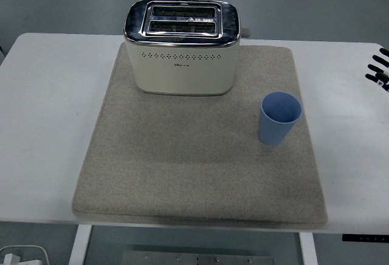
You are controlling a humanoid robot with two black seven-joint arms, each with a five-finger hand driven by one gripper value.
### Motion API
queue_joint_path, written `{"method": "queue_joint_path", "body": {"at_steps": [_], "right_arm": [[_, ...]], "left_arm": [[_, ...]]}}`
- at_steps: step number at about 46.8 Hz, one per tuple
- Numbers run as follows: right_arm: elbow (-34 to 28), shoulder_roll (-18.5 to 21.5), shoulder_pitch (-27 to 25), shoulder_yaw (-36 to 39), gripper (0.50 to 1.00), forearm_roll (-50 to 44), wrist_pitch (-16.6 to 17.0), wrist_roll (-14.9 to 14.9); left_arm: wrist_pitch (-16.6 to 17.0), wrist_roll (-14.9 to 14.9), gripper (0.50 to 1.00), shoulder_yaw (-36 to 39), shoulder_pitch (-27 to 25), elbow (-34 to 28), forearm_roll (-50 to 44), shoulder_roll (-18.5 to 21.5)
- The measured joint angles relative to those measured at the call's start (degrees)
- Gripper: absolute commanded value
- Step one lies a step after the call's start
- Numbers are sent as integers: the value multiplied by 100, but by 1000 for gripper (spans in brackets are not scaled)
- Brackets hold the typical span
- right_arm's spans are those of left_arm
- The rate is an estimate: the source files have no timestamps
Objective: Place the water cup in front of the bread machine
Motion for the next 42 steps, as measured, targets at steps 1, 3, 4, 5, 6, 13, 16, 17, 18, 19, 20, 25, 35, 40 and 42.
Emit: {"method": "queue_joint_path", "body": {"at_steps": [1, 3, 4, 5, 6, 13, 16, 17, 18, 19, 20, 25, 35, 40, 42], "right_arm": [[-7, -3, 3, 0, 940, 0, 0, 0], [-33, -16, 14, 0, 940, 0, 0, 1], [-44, -19, 27, 0, 940, 0, 0, 2], [-69, -22, 47, -2, 940, 0, 0, 4], [-83, -24, 61, -3, 940, -2, 0, 6], [-119, -115, 69, -26, 940, -62, 0, 8], [-79, -218, 38, -75, 940, -69, 0, 9], [-70, -252, 27, -86, 940, -73, 0, 9], [-58, -282, 18, -95, 940, -76, 0, 9], [-40, -311, 10, -104, 940, -77, 0, 9], [1, -366, 4, -114, 940, -108, 0, 8], [322, -701, -56, -121, 940, -433, 0, 10], [1336, -1296, -448, -74, 940, -572, 2, 64], [1599, -1311, -505, -43, 940, -572, 0, 68], [1689, -1297, -509, -31, 940, -574, -1, 67]], "left_arm": [[0, 0, 1000, 0, 0, -1, 0, 0], [0, 0, 1000, 0, 0, 0, 0, 0], [0, 0, 1000, 0, 0, 0, 0, 0], [0, 0, 1000, 0, 0, 1, 0, 0], [0, 0, 1000, 0, -1, 1, 0, 0], [0, 0, 1000, 0, 0, 2, 0, 0], [0, 0, 1000, 0, 0, 2, 0, 0], [0, 0, 1000, 0, 0, 2, 0, 0], [0, 0, 1000, 0, 0, 2, 0, 0], [0, 0, 1000, 0, 0, 2, 0, 0], [0, 0, 1000, 0, 0, 2, 0, 0], [-1, 0, 1000, 0, 0, 0, 0, 0], [-3, 0, 1000, 0, 0, 2, 0, 0], [-3, 0, 1000, 0, 0, 1, 0, 0], [-2, 0, 1000, 0, 0, 1, 0, 0]]}}
